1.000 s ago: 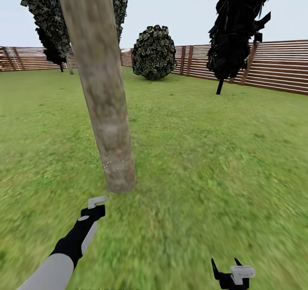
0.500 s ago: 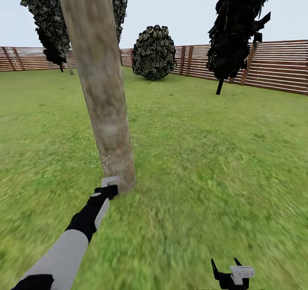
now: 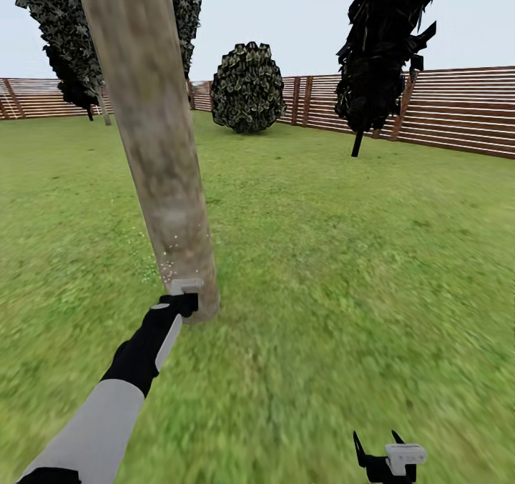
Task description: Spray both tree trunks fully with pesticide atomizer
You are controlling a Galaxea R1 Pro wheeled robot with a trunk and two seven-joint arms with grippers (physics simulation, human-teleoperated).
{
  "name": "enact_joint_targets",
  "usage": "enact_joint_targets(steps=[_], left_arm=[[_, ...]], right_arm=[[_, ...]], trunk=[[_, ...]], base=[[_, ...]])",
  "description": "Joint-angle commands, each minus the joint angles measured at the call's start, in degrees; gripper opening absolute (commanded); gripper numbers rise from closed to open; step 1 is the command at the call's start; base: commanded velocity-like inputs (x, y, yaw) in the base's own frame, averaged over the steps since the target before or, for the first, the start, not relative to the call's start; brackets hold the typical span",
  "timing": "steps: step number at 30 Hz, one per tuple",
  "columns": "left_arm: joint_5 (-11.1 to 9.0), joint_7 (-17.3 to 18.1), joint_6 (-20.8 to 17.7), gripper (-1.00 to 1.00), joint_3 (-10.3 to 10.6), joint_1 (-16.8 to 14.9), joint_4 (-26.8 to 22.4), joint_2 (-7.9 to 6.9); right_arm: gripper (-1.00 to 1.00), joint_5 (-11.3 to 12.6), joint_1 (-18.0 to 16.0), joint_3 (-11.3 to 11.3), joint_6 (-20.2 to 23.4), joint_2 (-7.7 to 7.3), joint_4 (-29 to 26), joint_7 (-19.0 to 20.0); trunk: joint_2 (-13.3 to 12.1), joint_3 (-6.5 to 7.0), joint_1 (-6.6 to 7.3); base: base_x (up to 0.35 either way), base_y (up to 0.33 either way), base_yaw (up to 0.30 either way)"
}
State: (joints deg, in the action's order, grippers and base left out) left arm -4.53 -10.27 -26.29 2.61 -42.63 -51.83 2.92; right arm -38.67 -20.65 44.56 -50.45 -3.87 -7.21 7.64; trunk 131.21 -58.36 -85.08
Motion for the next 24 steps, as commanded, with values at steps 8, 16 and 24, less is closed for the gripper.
enact_joint_targets(steps=[8, 16, 24], left_arm=[[0.0, 0.1, -0.2, -1.0, 0.2, 0.1, 0.2, -0.32], [0.2, -0.3, -3.7, -1.0, 1.2, -0.6, 0.0, 2.0], [0.1, 0.1, -4.5, -1.0, -3.6, -0.1, -0.2, -2.73]], right_arm=[[1.0, 0.0, 0.0, 0.0, 0.0, 0.0, 0.0, 0.0], [1.0, 0.0, 0.0, 0.0, 0.0, 0.0, 0.0, 0.0], [1.0, -0.1, 0.0, 0.0, 0.0, 0.0, 0.0, 0.0]], trunk=[[0.0, 0.0, 0.0], [0.0, 0.0, 0.0], [0.0, 0.0, 0.0]], base=[[-0.099, 0.017, 0.0], [-0.008, 0.001, 0.0], [0.0, 0.0, 0.0]])
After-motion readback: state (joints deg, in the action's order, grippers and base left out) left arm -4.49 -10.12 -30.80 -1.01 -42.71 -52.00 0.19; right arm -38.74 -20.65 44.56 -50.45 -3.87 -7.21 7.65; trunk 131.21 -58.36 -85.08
